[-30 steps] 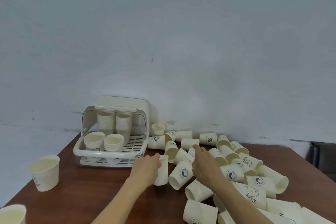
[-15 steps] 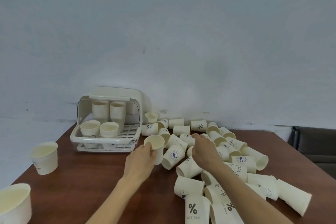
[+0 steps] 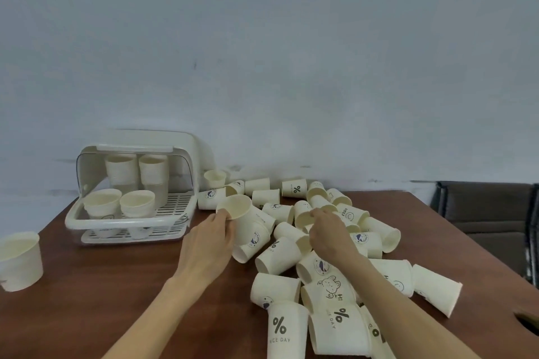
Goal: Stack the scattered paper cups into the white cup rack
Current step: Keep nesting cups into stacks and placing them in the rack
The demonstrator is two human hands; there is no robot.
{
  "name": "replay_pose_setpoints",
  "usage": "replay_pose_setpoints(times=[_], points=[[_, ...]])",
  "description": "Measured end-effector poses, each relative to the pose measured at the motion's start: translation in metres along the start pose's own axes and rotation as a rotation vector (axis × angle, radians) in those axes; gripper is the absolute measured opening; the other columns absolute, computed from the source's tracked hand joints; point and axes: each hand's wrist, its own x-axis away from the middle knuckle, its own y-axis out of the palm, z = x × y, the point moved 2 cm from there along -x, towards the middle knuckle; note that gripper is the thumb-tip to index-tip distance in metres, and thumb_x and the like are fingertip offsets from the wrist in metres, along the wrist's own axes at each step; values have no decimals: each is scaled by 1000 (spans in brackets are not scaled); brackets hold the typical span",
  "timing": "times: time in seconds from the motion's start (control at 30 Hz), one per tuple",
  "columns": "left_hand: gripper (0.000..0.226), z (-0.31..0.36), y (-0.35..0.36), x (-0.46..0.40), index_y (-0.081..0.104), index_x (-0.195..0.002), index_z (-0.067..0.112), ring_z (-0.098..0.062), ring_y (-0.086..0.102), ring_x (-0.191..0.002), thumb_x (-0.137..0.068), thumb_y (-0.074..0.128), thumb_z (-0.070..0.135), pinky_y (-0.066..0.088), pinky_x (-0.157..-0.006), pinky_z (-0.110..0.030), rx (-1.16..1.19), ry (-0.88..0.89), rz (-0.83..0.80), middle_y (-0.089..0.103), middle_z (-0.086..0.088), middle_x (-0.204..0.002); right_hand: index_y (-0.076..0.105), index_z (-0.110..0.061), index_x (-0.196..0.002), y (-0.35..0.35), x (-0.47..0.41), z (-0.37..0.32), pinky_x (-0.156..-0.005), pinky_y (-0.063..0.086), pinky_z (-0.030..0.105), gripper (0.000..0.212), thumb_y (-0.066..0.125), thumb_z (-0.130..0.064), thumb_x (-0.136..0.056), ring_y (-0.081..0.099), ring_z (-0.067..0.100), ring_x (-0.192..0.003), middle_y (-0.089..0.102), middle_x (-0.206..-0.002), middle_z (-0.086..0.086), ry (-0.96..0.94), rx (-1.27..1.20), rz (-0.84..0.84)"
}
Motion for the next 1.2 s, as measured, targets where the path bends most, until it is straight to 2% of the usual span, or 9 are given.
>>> replay_pose_setpoints(times=[0.13,0.27,0.4,0.53,0.6,0.67,0.8,0.9,1.2], points=[[16,19,4,-9,49,-92,21,-27,58,-77,-98,38,31,45,-64,-40,35,44,37,58,4,-79,54,-5,-116,-3,-3,21,-85,46,39,34,41,1,-85,55,29,-103,56,-113,9,34,-9,26],[15,38,16,-15,50,-92,24,-26,59,-78,-97,39,34,45,-65,-38,71,63,26,61,4,-85,55,-8,-118,-3,-8,48,-80,46,38,36,42,-2,-85,56,30,-102,56,-114,11,140,-13,47],[17,58,31,-22,50,-91,22,-18,52,-74,-97,39,34,40,-61,-32,72,107,1,55,6,-81,52,-7,-88,-4,-13,81,-71,45,39,14,41,-2,-81,57,31,-86,58,-90,11,264,24,96],[16,79,40,-27,52,-90,19,-17,49,-69,-97,44,30,42,-58,-34,109,129,-10,47,8,-73,56,-4,-96,-5,-16,116,-72,42,36,21,42,-5,-81,60,30,-89,60,-85,7,362,72,151],[19,85,48,-29,52,-90,19,-20,54,-69,-97,42,32,48,-61,-40,139,146,-42,53,5,-75,58,-7,-94,-8,-18,131,-82,46,38,16,45,-10,-85,60,30,-94,63,-92,8,457,70,176],[19,90,56,-31,51,-89,19,-22,56,-69,-97,41,33,49,-63,-43,153,159,-57,56,4,-77,59,-6,-98,-10,-22,144,-87,46,40,19,45,-15,-88,59,32,-98,64,-100,11,568,23,196],[18,98,68,-33,49,-86,18,-22,54,-65,-96,42,32,47,-61,-41,145,181,-52,54,5,-73,59,-7,-111,-13,-30,166,-98,42,43,27,45,-16,-89,55,35,-109,60,-117,15,797,-158,186],[18,102,73,-35,49,-86,19,-21,53,-63,-96,43,32,46,-59,-40,148,190,-54,53,6,-72,59,-8,-117,-13,-37,176,-102,39,44,32,48,-14,-87,53,36,-113,57,-123,15,878,-274,161],[20,100,82,-38,51,-89,20,-16,55,-65,-97,40,36,48,-61,-38,111,198,-57,57,7,-76,60,-5,-109,-1,-52,182,-95,48,49,31,55,-12,-79,59,37,-98,61,-107,17,945,-425,173]])
